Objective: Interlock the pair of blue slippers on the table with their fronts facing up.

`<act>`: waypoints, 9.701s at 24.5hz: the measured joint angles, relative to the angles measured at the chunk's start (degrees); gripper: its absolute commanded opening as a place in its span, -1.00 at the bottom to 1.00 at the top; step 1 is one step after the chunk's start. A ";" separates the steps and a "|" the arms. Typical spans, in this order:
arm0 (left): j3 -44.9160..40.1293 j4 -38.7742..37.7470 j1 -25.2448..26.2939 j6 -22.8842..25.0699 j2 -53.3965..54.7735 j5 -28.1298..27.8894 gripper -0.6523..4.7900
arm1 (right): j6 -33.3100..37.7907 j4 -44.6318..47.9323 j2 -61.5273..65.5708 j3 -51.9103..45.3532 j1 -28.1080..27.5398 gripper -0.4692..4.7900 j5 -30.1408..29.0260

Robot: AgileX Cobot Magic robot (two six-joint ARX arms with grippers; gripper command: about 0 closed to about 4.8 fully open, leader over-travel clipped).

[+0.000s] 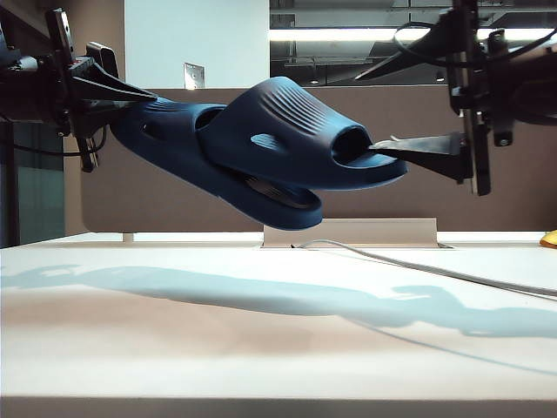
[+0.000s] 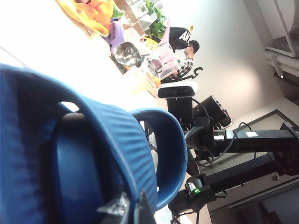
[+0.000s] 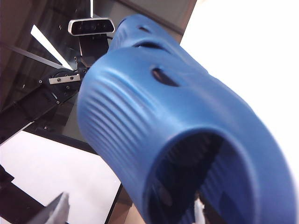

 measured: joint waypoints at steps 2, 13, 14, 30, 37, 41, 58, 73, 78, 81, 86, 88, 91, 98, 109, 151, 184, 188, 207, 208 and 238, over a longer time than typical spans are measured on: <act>0.00 0.00 0.00 0.02 0.00 -0.09 -0.78 | 0.00 0.02 0.00 0.00 -1.14 0.46 -1.18; 0.00 -0.02 0.74 0.00 0.00 -7.23 -0.78 | -0.02 10.36 -3.52 -0.04 -5.40 -0.42 -7.21; -0.02 -0.04 0.72 0.02 0.00 -8.07 -0.78 | -0.07 12.48 -4.48 -0.04 -5.68 -0.49 -7.41; -0.11 -0.04 0.39 0.52 0.11 -15.65 -0.78 | -1.92 13.99 -23.52 -0.02 -15.15 -0.66 -5.11; -0.11 -1.38 -0.07 0.63 1.09 -18.18 -0.78 | -2.05 10.51 -24.98 -0.04 -15.72 -0.66 -6.58; -0.11 -1.92 -0.37 0.72 2.10 -18.73 -0.78 | -2.03 10.21 -25.00 -0.04 -15.65 -0.66 -6.80; -0.11 -2.69 -1.20 1.77 2.58 -26.47 -0.78 | -1.62 10.19 -25.00 -0.04 -15.63 -0.65 -8.26; -0.13 -3.93 -2.47 3.04 4.55 -31.12 -0.78 | -1.60 9.77 -25.00 -0.04 -15.63 -0.65 -8.50; -0.13 -3.93 -2.80 3.30 5.44 -32.98 -0.78 | -1.60 9.75 -25.00 -0.04 -15.63 -0.66 -8.48; -0.20 -3.96 -3.02 3.61 5.77 -34.23 -0.78 | -1.60 9.75 -25.00 -0.04 -15.61 -0.66 -8.50; -0.20 -3.93 -3.43 3.82 5.99 -36.50 -0.76 | -1.60 9.75 -25.00 -0.04 -15.63 -0.66 -8.48; -0.20 -3.93 -3.56 3.89 5.99 -37.31 -0.69 | -1.60 9.77 -25.00 -0.04 -15.61 -0.65 -8.50; -0.20 -3.89 -3.58 4.04 5.99 -37.62 -0.65 | -1.60 9.75 -25.00 -0.04 -15.63 -0.66 -8.50; -0.20 -3.93 -3.67 4.52 6.01 -40.17 -0.29 | -1.60 9.75 -25.00 -0.04 -15.61 -0.65 -8.76; -0.20 -3.93 -3.52 4.55 5.99 -39.56 0.27 | -1.60 9.75 -25.00 -0.04 -15.61 -0.66 -9.33; 5.40 2.58 4.11 -17.57 -69.07 -60.22 -0.56 | 16.09 4.26 -34.27 12.83 -32.11 -0.75 2.21; -38.62 1.73 -3.06 -13.40 -93.00 -68.35 -0.77 | -49.83 -90.86 -80.46 9.49 -16.76 -0.85 36.85; -46.12 6.08 -3.06 -13.20 -93.11 -70.60 -0.77 | -49.48 -85.46 -80.41 2.05 -16.17 -0.85 37.75; -68.54 22.08 -3.06 -22.21 -93.04 -80.15 -0.77 | -40.96 -58.73 -80.46 -22.05 -16.15 -0.85 45.57; -69.18 22.12 -3.06 -22.69 -93.07 -79.62 -0.77 | -40.96 -58.51 -80.46 -23.17 -16.15 -0.85 46.42; -80.83 31.30 -3.06 -8.22 -93.07 -78.58 -0.77 | -47.98 -58.18 -79.89 -29.31 -16.13 -0.76 50.31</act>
